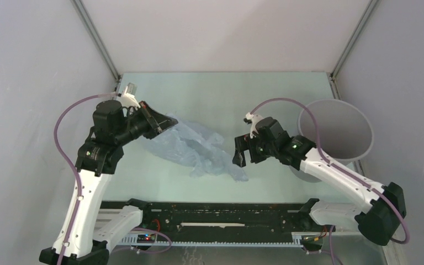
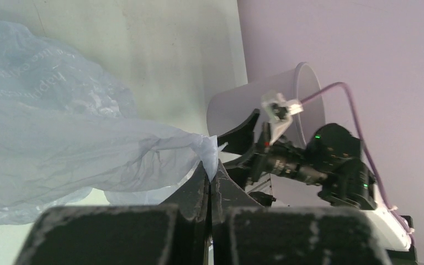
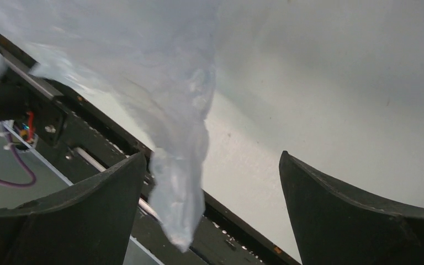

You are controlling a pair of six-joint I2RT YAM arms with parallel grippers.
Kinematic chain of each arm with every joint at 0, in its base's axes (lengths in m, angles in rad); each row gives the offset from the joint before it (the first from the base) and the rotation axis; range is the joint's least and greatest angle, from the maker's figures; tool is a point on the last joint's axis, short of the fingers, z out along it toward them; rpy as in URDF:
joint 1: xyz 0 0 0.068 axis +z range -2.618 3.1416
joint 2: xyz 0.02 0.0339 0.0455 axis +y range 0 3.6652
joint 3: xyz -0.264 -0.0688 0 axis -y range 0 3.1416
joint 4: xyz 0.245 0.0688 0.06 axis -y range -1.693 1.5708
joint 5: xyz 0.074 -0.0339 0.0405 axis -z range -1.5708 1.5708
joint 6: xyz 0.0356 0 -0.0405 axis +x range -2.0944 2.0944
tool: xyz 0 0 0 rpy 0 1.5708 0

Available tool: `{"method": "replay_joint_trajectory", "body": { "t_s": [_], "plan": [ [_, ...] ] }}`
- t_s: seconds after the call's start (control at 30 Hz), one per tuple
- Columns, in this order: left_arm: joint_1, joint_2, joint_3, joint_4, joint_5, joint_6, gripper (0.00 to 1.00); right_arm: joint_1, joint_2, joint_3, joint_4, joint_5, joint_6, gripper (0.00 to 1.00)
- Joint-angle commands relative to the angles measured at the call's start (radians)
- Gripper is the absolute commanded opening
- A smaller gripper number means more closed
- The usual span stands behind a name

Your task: Put the trash bags into the trash bin

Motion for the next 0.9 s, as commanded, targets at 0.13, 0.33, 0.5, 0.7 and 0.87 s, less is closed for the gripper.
{"method": "replay_joint_trajectory", "body": {
  "t_s": [0.13,0.33,0.5,0.7,0.87],
  "plan": [
    [0.006,0.003,0.008,0.020,0.038,-0.012,0.00,0.038,0.066,-0.084,0.164,-0.150,0.033,0.99],
    [0.006,0.018,0.027,0.020,0.035,-0.013,0.00,0.106,0.085,-0.097,0.130,0.004,0.110,0.98],
    [0.005,0.039,0.040,0.009,0.031,-0.003,0.00,0.128,0.133,-0.097,0.083,0.163,0.113,0.89],
    [0.006,0.066,0.083,-0.082,-0.014,0.071,0.00,0.130,0.086,-0.098,0.093,0.141,0.096,0.49],
    [-0.004,0.058,0.130,-0.220,-0.144,0.164,0.31,0.061,0.021,-0.049,0.075,-0.016,0.149,0.00]
  ]
}}
